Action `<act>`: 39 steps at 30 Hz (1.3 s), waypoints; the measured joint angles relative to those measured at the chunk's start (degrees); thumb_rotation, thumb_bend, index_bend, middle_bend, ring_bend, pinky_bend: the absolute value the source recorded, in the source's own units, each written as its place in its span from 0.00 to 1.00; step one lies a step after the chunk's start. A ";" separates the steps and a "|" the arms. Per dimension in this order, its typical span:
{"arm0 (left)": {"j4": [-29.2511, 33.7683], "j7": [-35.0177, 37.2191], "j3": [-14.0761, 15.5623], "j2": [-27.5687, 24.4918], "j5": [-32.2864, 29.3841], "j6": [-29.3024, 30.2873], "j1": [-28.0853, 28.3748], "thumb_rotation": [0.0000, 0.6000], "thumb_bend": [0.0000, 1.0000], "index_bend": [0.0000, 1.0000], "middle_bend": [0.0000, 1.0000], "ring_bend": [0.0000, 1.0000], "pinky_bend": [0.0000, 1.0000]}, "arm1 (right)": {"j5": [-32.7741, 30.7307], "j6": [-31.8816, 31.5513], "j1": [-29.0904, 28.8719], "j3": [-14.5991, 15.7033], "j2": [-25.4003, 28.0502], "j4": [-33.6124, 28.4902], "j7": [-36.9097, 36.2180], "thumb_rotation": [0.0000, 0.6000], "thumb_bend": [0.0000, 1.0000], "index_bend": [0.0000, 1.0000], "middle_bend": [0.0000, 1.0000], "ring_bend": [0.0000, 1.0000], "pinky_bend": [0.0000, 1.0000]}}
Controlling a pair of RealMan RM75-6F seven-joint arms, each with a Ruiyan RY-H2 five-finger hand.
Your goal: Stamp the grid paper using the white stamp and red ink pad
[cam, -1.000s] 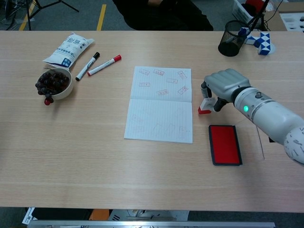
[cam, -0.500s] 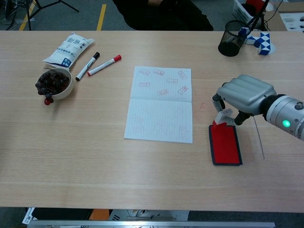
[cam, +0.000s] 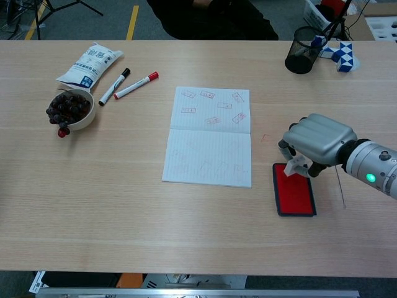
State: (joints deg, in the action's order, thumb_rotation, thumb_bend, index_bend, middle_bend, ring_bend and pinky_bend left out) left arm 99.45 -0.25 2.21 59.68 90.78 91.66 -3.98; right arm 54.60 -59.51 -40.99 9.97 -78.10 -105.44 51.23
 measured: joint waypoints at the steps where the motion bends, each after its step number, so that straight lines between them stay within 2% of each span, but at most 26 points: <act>1: -0.07 0.07 0.00 0.01 -0.04 0.00 -0.02 1.00 0.17 0.15 0.12 0.16 0.10 | 0.11 -0.10 0.07 0.08 0.04 -0.03 0.13 1.00 0.37 0.62 0.48 0.29 0.29; 23: -1.18 1.11 0.21 0.30 -0.17 -0.47 -0.05 1.00 0.17 0.15 0.12 0.16 0.10 | 4.42 -0.24 3.16 1.51 -1.62 3.57 -0.85 1.00 0.37 0.62 0.48 0.29 0.29; 39: -1.48 1.41 0.19 0.48 -0.09 -0.45 -0.04 1.00 0.17 0.15 0.12 0.16 0.10 | 4.85 0.08 4.33 1.49 -2.05 4.33 0.62 1.00 0.37 0.62 0.48 0.29 0.29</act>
State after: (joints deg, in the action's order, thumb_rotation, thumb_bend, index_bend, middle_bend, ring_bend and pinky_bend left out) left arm 97.97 1.16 2.39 60.16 90.69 91.22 -4.02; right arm 59.45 -59.42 -36.66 11.46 -80.15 -101.11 51.85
